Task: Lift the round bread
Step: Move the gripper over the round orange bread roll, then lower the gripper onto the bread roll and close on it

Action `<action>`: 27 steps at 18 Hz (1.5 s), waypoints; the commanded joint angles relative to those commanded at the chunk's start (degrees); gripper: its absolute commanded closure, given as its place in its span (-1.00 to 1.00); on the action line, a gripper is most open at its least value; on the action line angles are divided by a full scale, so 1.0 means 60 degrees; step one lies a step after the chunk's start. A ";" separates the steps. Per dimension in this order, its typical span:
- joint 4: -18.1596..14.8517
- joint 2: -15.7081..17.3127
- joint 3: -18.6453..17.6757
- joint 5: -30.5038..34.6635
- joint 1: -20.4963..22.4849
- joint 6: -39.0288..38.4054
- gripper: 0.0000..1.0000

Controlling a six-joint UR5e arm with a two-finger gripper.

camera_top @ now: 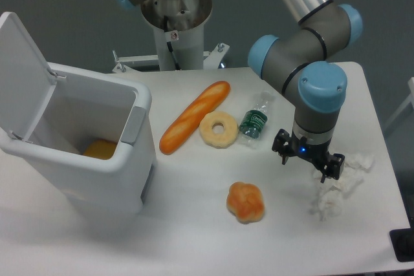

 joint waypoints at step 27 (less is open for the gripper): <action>0.0645 -0.0747 -0.0557 -0.0029 -0.1376 -0.0997 -0.95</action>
